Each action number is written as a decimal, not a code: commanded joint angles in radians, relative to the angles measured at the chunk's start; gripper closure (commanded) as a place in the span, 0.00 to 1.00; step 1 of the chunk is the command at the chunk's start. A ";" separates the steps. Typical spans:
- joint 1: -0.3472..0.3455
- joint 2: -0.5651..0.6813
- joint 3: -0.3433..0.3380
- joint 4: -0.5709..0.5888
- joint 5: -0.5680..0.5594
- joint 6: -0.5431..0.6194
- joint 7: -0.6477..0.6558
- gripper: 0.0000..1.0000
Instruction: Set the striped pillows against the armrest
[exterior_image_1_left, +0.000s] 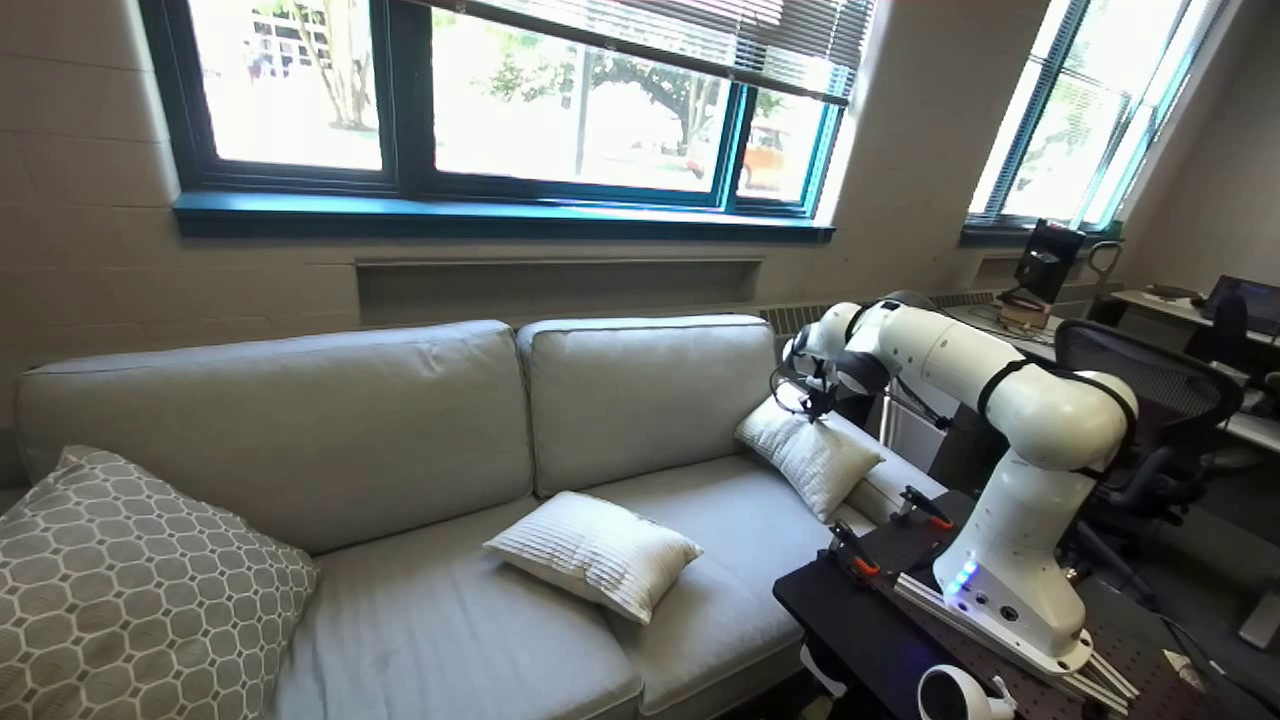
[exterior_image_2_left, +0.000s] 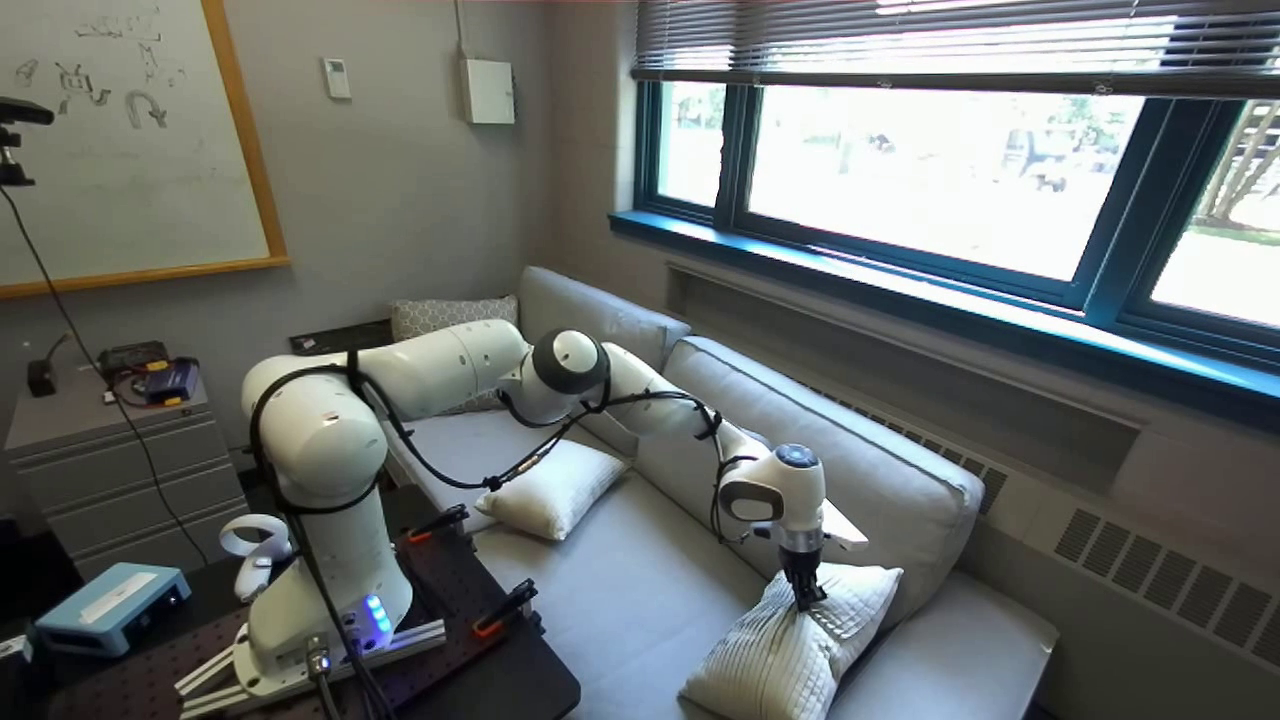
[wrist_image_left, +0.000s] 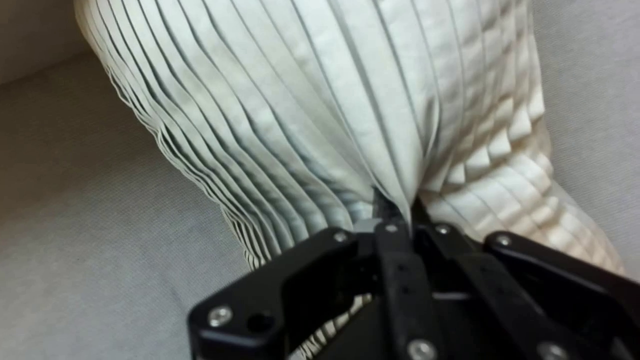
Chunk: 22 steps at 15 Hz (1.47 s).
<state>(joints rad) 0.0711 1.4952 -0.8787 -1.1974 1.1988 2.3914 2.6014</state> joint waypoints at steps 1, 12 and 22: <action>-0.004 0.000 -0.009 -0.013 -0.013 0.015 0.000 0.99; 0.026 0.000 -0.031 -0.056 -0.203 -0.038 -0.001 0.99; 0.165 -0.003 -0.237 -0.030 -0.314 -0.176 -0.001 0.99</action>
<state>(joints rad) 0.2254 1.4917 -1.0611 -1.2235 0.9364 2.2492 2.6002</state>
